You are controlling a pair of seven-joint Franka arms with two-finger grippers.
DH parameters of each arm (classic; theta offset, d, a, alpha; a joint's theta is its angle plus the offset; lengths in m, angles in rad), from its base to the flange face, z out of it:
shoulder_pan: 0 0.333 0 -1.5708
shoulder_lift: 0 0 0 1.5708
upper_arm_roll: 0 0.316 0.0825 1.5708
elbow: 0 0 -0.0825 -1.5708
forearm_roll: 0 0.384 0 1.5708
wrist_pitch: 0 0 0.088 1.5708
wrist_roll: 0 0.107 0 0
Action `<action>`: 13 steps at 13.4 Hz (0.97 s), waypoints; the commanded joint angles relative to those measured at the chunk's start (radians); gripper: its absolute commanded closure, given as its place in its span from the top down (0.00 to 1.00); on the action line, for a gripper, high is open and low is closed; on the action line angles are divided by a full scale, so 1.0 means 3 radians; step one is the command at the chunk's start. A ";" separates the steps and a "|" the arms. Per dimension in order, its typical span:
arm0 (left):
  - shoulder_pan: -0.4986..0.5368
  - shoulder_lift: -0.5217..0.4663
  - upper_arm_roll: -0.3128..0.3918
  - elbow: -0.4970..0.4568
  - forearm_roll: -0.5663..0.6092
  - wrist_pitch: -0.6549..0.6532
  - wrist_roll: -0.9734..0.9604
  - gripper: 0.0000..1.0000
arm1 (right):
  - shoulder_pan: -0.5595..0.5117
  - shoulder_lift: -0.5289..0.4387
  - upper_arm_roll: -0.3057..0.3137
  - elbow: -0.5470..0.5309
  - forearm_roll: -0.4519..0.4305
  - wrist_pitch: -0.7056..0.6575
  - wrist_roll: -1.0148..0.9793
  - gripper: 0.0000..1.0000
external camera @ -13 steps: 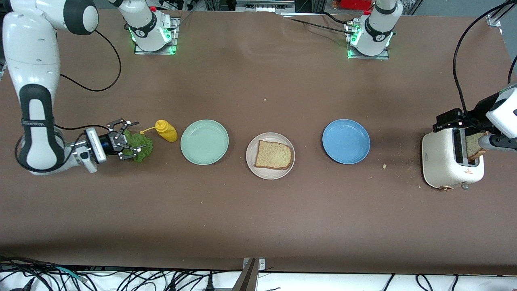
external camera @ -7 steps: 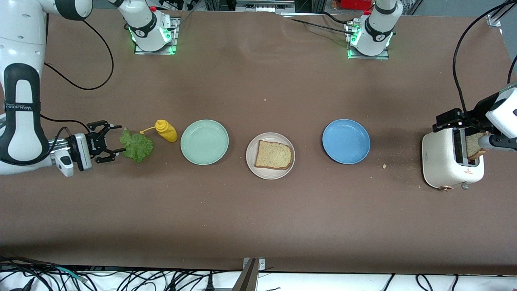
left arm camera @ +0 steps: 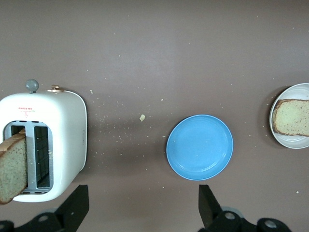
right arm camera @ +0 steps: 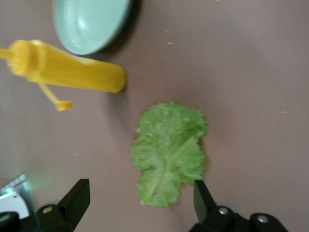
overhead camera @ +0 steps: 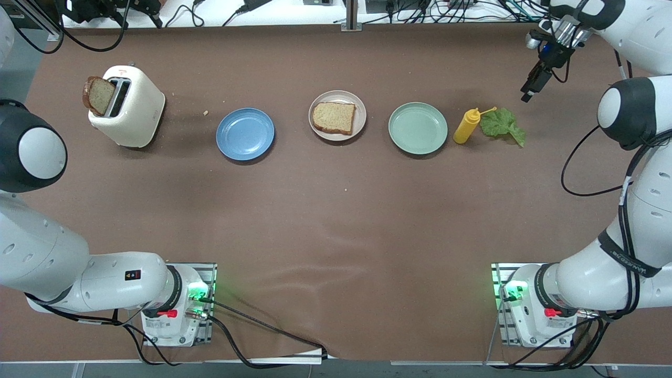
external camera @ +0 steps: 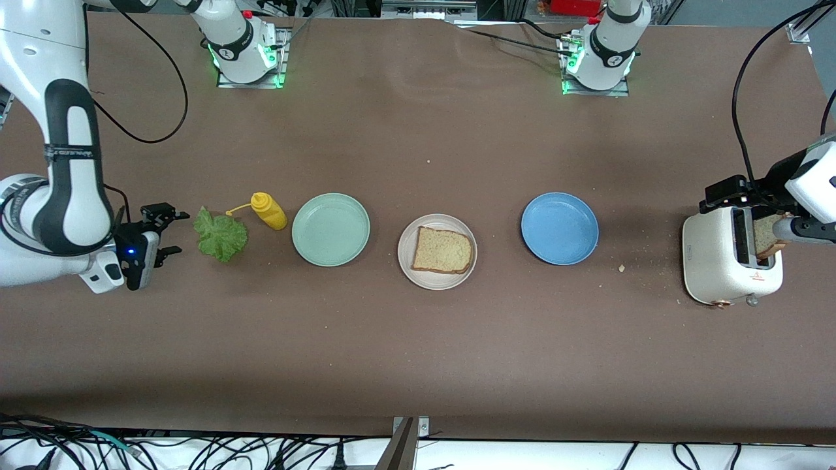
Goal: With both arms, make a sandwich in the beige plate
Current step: 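Move the right gripper onto the green lettuce leaf and grasp it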
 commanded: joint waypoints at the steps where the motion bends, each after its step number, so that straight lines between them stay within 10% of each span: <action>1: -0.0026 -0.0002 0.0000 -0.0001 0.0164 0.0001 0.0028 1.00 | 0.0285 -0.0200 -0.0006 -0.0439 -0.0351 0.0597 0.0299 0.95; 13: 0.0203 0.0090 0.0016 -0.0052 0.0389 0.0211 0.0160 1.00 | 0.0532 -0.0691 -0.0011 -0.2067 -0.0552 0.2292 0.0843 0.89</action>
